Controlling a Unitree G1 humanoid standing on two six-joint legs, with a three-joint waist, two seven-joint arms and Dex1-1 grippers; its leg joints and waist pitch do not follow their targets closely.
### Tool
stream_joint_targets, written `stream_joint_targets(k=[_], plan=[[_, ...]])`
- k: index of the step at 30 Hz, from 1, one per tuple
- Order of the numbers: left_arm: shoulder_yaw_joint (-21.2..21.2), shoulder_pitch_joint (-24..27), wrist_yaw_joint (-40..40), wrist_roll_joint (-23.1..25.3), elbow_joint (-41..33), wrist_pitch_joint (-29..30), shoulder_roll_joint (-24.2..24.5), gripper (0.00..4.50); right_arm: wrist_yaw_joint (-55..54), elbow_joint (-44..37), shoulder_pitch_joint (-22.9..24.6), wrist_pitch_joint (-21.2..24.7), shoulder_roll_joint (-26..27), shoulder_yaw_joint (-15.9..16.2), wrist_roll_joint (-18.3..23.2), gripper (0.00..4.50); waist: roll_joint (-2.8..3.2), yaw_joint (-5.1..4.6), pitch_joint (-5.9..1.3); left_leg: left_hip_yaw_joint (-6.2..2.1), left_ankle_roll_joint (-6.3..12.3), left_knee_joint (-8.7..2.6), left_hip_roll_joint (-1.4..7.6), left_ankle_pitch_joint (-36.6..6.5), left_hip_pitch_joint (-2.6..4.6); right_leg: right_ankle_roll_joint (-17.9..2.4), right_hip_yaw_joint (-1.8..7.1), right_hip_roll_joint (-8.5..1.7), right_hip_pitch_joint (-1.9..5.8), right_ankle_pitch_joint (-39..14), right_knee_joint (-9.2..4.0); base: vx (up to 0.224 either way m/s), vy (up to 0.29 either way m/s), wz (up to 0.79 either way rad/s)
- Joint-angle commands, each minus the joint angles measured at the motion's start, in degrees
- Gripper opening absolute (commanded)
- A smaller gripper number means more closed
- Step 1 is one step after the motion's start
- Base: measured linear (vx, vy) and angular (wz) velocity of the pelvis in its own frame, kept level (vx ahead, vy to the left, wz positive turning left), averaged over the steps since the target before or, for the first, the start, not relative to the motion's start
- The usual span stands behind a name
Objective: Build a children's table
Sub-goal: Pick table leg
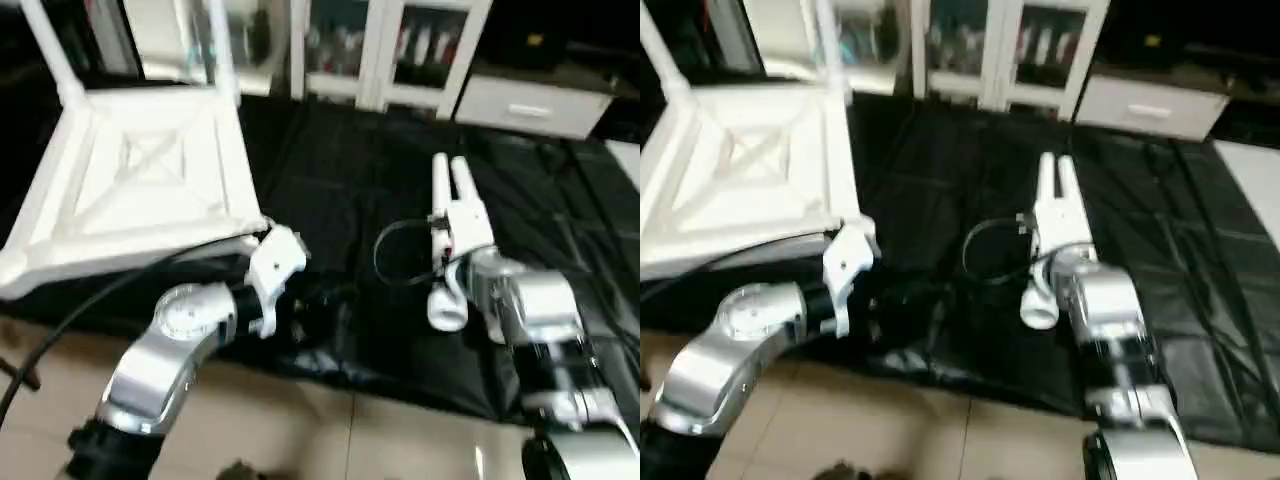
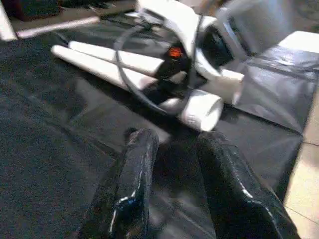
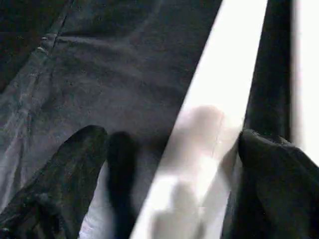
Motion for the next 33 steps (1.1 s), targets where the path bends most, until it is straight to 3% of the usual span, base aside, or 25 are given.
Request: stream_joint_targets(k=[1, 5, 9, 10, 17, 22, 27, 28, 33], plan=[[-0.55, 0.32, -1.37, -1.27, -2.54, 1.18, 0.96, 1.67, 0.25, 3.08, -1.28, -0.22, -0.34, 0.17, -0.4, 4.5, -0.26, -0.09, -4.32, -0.09, -0.89, -3.3, 2.17, -5.44, 0.71, -10.52, 3.7, -3.82, 3.21, 5.63, -4.46, 0.0, 0.0, 0.0], [-1.14, 0.81, -2.84, -2.36, -3.81, 1.48, 2.23, 1.67, -0.76, 7.29, -2.88, 1.24, -0.22, -0.31, -0.97, 4.5, -0.55, -0.25, -3.92, 0.13, -1.68, -3.67, 2.48, -8.63, 1.15, -10.11, 3.72, -3.91, 3.03, -0.68, -4.98, 0.0, 0.0, 0.0], [-1.43, 1.1, -3.53, -3.24, -4.85, 2.2, 3.1, 1.67, -1.25, 9.87, -3.59, 1.23, -0.09, -1.34, -0.97, 4.5, -0.58, -0.25, -3.6, 0.32, -3.45, -3.96, 2.67, -12.85, 1.65, -8.28, 4.0, -3.98, 2.59, -6.84, -5.64, 0.0, 0.0, 0.0], [-1.29, 0.97, -3.7, -3.54, -5.17, 2.58, 3.29, 1.7, -1.19, 10.24, -3.66, 1.18, -0.18, -1.62, -0.83, 4.32, -0.54, -0.22, -3.66, 0.48, -3.86, -4.0, 2.77, -13.63, 1.81, -7.93, 3.94, -3.97, 2.49, -8.0, -5.74, 0.0, 0.0, 0.0], [-0.66, -0.36, -3.63, -4.07, -4.83, 2.85, 3.53, 1.71, -1.91, 10.55, -4.16, -0.7, -0.21, -3.01, -0.64, 3.88, -0.62, -0.21, -3.86, 0.65, -4.71, -3.93, 2.66, -13.23, 1.72, -6.93, 4.14, -3.81, 2.38, -6.93, -5.67, 0.0, 0.0, 0.0], [-0.52, -0.32, -4.32, -5.88, -5.53, 4.52, 4.09, 1.71, -1.14, 10.29, -4.62, -1.12, 0.13, -2.49, -0.52, 3.38, -0.86, -0.11, -3.98, 0.81, -4.01, -3.77, 2.58, -11.88, 1.64, -7.33, 4.19, -3.78, 2.38, -6.03, -5.53, 0.0, 0.0, 0.0], [-1.98, 0.13, -4.97, -4.29, -6.36, 5.17, 7.05, 1.71, -0.56, 11.88, -5.2, -1.54, 0.5, -3.2, -0.11, 2.95, -1.22, -0.17, -3.94, 0.83, -3.7, -3.8, 2.6, -11.35, 1.61, -7.45, 4.14, -3.71, 2.42, -5.69, -5.35, 0.0, 0.0, 0.0], [-1.85, 0.11, -4.49, -4.38, -6.44, 6.29, 7.36, 1.98, -0.49, 11.99, -5.22, -1.63, 0.5, -3.28, -0.02, 2.87, -1.06, -0.15, -3.91, 0.9, -3.83, -3.79, 2.57, -11.51, 1.64, -7.33, 4.2, -3.7, 2.31, -6.18, -5.4, 0.0, 0.0, 0.0], [-0.27, -0.8, -2.5, -5.47, -6.18, 7.85, 6.48, 2.23, 0.07, 11.97, -5.02, -2.13, 0.68, -3.97, 0.66, 2.46, -1.33, -0.09, -3.96, 0.96, -4.18, -3.78, 2.61, -11.55, 1.72, -7.24, 4.29, -3.68, 2.27, -5.62, -5.35, 0.0, 0.0, 0.0]])
